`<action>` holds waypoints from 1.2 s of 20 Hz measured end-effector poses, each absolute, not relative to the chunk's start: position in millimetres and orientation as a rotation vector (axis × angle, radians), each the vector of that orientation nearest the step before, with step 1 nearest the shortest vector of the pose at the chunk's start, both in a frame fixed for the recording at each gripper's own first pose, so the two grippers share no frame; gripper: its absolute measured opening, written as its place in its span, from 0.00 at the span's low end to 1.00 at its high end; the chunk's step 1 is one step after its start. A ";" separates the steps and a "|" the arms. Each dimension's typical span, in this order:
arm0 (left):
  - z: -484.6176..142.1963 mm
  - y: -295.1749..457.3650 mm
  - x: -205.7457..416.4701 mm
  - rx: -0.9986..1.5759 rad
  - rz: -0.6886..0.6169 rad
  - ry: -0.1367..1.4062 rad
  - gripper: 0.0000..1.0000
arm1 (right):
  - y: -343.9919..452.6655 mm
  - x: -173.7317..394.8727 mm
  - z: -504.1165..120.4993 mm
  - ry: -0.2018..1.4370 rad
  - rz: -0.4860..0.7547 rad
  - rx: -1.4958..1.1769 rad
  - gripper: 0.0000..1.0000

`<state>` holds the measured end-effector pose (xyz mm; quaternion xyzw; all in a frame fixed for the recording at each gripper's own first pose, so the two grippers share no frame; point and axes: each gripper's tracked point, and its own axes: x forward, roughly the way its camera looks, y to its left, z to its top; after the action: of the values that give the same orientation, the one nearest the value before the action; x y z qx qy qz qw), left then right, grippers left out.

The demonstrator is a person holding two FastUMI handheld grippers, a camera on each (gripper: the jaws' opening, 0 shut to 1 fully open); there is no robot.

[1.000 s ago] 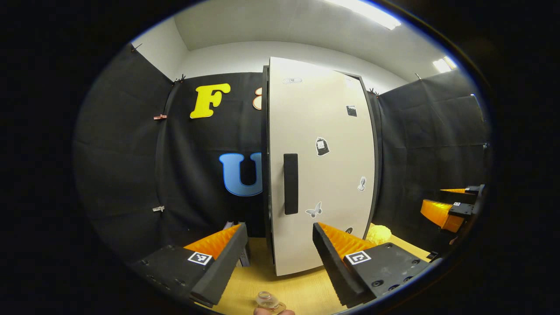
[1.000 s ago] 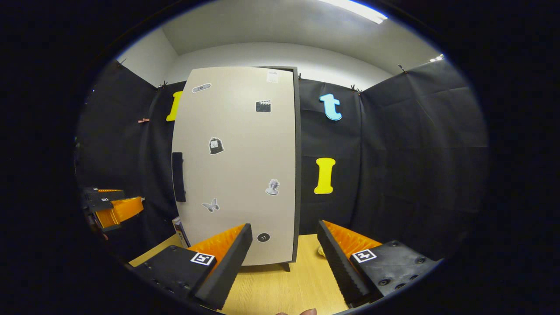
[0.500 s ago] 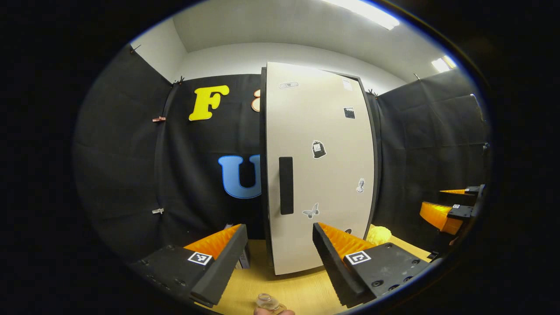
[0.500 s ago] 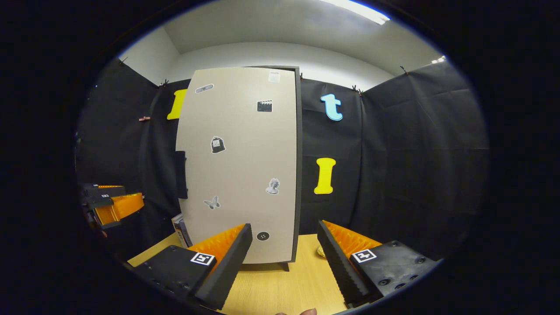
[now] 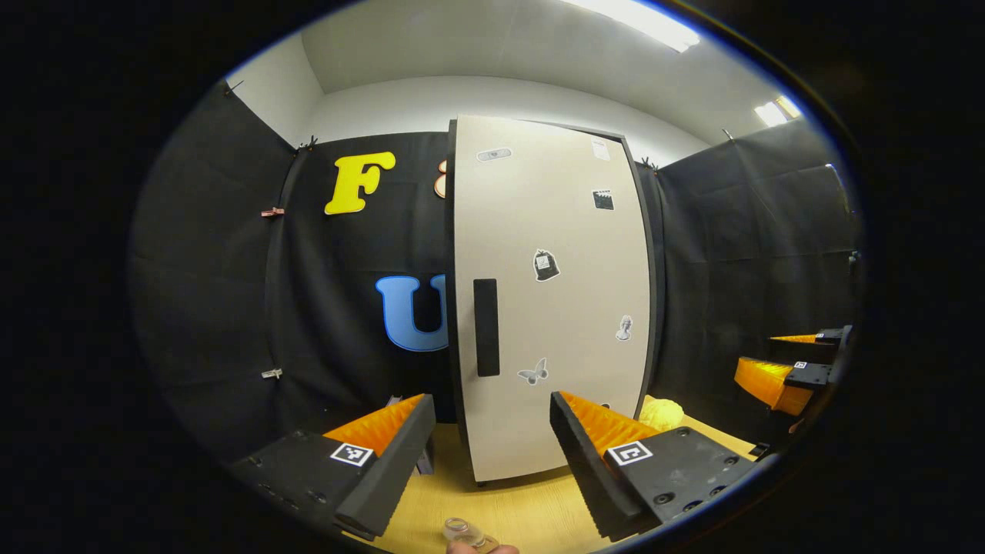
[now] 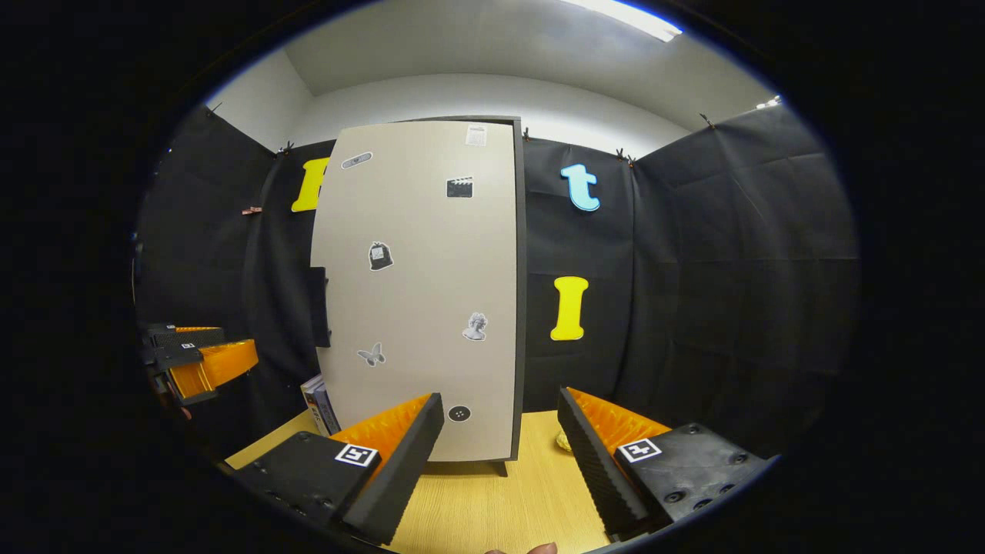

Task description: Open the cabinet door with the right hand, grasp the bottle in the cabinet with the left hand and place it on the coaster, then close the cabinet door with the right hand.

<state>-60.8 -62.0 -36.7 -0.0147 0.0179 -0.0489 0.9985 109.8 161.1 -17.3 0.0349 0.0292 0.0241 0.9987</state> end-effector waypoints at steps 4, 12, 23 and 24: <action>-37.0 -61.8 -61.6 -0.029 -0.097 0.037 0.95 | 160.8 108.1 -16.9 0.058 0.049 0.071 0.97; -37.7 -60.6 -64.2 -0.027 -0.094 0.040 0.95 | 159.1 102.0 -17.1 0.060 0.043 0.071 0.97; -38.2 -64.4 -65.3 -0.028 -0.102 0.041 0.95 | 157.4 103.3 -15.5 0.061 0.038 0.069 0.97; -38.4 -62.7 -64.4 -0.027 -0.100 0.040 0.95 | 157.5 103.5 -15.6 0.061 0.039 0.070 0.97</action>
<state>-64.4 -62.7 -38.4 -0.0133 0.0202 -0.0500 0.9985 103.5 157.5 -15.6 0.0352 0.0304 0.0194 0.9987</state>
